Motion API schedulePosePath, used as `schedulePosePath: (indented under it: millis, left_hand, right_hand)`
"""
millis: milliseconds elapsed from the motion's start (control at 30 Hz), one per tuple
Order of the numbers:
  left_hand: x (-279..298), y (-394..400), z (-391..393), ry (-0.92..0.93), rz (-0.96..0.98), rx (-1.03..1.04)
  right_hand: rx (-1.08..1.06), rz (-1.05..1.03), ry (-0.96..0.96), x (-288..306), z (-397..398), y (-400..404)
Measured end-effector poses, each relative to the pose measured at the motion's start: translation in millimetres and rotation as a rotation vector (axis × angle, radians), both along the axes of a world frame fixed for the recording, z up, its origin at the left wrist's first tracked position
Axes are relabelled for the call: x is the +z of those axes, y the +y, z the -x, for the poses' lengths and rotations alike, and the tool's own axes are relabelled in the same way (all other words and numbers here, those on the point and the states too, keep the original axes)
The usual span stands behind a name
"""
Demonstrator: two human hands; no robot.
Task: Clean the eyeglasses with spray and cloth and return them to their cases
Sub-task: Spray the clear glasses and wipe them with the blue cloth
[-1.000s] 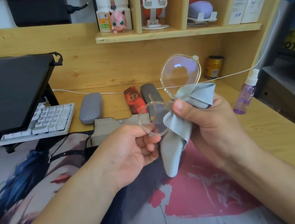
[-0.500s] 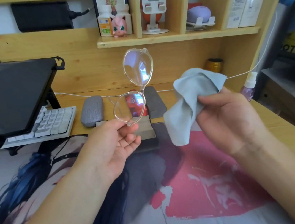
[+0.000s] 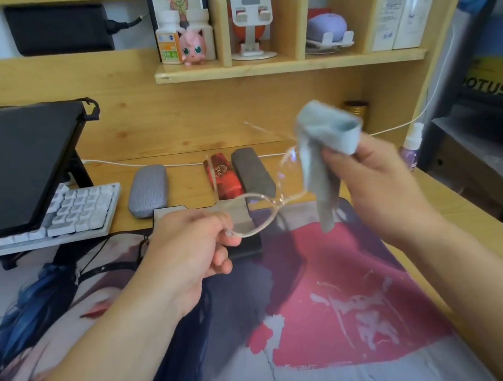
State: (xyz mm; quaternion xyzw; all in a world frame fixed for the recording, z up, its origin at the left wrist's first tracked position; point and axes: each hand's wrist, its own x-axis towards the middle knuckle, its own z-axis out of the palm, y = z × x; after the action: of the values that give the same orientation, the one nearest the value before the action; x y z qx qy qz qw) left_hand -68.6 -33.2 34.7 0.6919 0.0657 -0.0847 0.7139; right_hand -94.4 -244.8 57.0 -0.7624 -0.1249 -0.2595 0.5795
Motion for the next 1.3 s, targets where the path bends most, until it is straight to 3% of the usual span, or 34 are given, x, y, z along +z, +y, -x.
schedulePosePath:
  millis: [67,200,300,500,700,933,1033,1133,1200,1300]
  left_hand:
    - [-2,1,1,0.006,-0.042,-0.055]
    - [-2,5,0,0.073,-0.040,-0.106]
    - [2,8,-2,0.106,-0.019,-0.123]
    - [6,17,-7,0.030,-0.085,-0.118]
    - [-2,14,-10,-0.190,-0.264,-0.012]
    - [-8,19,-16,-0.477,-0.460,0.189]
    - [-11,25,-21,-0.757,-0.645,0.272]
    - [-13,32,-28,-0.999,-0.661,0.258]
    - [-12,33,-28,-1.146,-0.639,0.232]
    - [-11,31,-24,-1.363,-0.605,0.184]
  right_hand:
    - [-0.003,0.204,0.012,-5,-4,0]
    - [0.175,0.102,0.174,0,-1,-17]
    - [0.299,0.248,0.259,5,2,-29]
    - [0.158,0.581,0.220,1,-1,-31]
    - [0.180,0.248,0.248,5,2,-32]
    - [0.138,0.288,0.164,-7,-1,-14]
    - [0.072,-0.092,0.122,-6,-8,-22]
    - [0.061,-0.555,0.275,-7,-16,-30]
    - [0.101,-0.698,0.409,-11,-21,-35]
    - [0.216,-0.723,0.534,-15,-24,-39]
